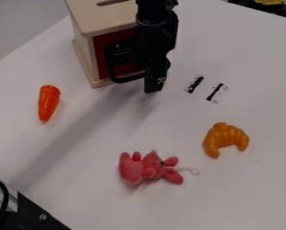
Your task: Open the drawer
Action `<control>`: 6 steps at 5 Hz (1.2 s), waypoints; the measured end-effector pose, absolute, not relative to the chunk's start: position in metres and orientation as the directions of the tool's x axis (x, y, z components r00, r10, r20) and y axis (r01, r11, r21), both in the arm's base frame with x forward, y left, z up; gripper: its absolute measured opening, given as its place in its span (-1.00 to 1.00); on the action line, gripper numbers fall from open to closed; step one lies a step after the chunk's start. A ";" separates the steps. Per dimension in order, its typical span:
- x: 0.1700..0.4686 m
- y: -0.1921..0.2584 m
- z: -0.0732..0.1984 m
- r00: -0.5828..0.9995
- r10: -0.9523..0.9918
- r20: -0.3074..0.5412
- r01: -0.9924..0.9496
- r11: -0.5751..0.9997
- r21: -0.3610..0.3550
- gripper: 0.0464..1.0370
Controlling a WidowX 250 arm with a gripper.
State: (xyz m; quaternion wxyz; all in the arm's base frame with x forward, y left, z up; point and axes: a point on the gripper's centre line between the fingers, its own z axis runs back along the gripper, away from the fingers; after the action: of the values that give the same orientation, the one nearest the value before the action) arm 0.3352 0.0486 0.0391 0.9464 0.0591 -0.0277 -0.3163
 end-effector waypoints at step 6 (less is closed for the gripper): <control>0.334 0.028 0.035 0.786 -0.618 0.024 0.610 0.781 0.134 -0.87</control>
State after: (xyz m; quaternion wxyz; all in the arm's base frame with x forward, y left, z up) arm 0.3336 0.0280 0.0349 0.9432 0.0594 -0.0334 -0.3253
